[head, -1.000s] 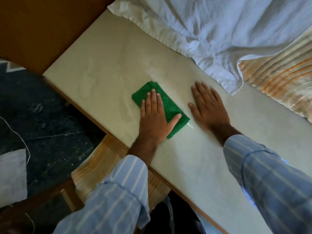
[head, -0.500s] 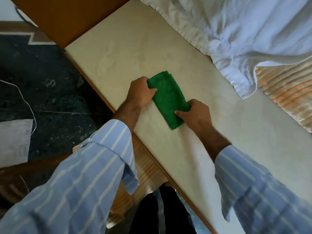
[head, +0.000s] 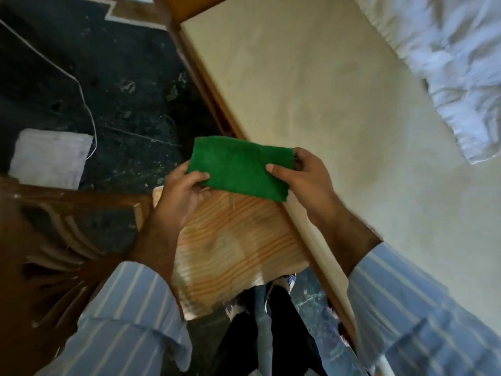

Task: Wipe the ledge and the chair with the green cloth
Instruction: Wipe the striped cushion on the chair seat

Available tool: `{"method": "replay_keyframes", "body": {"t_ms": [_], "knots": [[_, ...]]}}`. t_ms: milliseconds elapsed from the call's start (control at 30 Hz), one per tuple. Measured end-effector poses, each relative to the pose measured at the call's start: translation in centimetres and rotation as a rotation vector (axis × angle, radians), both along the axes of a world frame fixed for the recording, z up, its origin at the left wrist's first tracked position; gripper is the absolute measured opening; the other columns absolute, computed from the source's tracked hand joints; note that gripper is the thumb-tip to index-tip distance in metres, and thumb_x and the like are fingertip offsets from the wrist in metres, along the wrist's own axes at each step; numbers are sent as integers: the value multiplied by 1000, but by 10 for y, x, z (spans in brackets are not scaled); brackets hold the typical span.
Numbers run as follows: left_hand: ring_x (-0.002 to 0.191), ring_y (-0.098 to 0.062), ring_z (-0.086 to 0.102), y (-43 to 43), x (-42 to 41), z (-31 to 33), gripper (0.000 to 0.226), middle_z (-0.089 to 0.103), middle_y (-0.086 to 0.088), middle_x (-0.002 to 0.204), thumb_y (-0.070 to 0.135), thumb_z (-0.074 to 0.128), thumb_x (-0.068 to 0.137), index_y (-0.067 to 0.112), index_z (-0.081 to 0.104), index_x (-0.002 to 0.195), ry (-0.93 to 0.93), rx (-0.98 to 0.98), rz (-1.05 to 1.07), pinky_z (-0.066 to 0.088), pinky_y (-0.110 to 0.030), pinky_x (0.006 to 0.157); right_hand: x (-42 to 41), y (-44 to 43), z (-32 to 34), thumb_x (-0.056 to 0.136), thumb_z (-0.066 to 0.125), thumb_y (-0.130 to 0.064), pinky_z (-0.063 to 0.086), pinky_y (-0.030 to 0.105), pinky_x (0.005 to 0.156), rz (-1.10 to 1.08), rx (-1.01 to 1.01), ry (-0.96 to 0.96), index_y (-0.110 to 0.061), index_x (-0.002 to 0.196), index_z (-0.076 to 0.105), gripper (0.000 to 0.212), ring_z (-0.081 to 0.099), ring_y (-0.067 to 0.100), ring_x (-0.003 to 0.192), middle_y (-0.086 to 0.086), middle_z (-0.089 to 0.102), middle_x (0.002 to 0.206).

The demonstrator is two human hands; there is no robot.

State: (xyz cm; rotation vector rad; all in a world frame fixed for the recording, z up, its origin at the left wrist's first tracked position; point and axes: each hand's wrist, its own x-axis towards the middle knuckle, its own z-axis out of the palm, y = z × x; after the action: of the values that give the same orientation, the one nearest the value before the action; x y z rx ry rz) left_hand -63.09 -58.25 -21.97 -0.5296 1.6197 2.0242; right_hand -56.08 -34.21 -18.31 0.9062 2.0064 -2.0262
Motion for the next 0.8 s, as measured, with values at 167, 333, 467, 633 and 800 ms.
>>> {"method": "replay_keyframes", "body": {"t_ms": [167,333,467,633,800], "knots": [[101,-19,74,-76,27,-53,17,78,-1,109,25,64,95,19,74,107,-88,-59,169,62,-40,72,-1,-69,-54,92,80,-16,64,49,95,153,37,-30,-30,105,69,22,77,20,104,3,79,112],[99,-17,75,-109,31,-113,20,79,0,108,22,64,98,18,72,116,-52,-222,114,63,-36,71,-9,-109,-138,98,69,-5,60,50,101,127,31,-105,-18,118,67,23,72,31,117,8,75,119],[86,-12,77,-114,10,-170,9,80,4,96,19,69,95,21,73,102,0,-369,-2,64,-33,72,-27,-119,-211,95,74,-7,57,57,102,35,125,-158,0,124,69,31,72,37,116,20,75,123],[84,-15,75,-97,-39,-228,4,77,5,88,27,74,87,27,70,85,157,-577,-66,62,-34,74,-63,-104,-269,87,84,-20,62,36,89,-1,315,-161,-3,121,74,39,76,29,105,17,79,117],[98,-26,68,-87,-65,-262,24,72,-11,106,26,70,88,10,67,106,289,-945,-235,54,-36,84,-79,-95,-306,93,78,-27,55,13,69,146,493,-147,-2,119,76,36,73,26,99,16,79,115]]}}
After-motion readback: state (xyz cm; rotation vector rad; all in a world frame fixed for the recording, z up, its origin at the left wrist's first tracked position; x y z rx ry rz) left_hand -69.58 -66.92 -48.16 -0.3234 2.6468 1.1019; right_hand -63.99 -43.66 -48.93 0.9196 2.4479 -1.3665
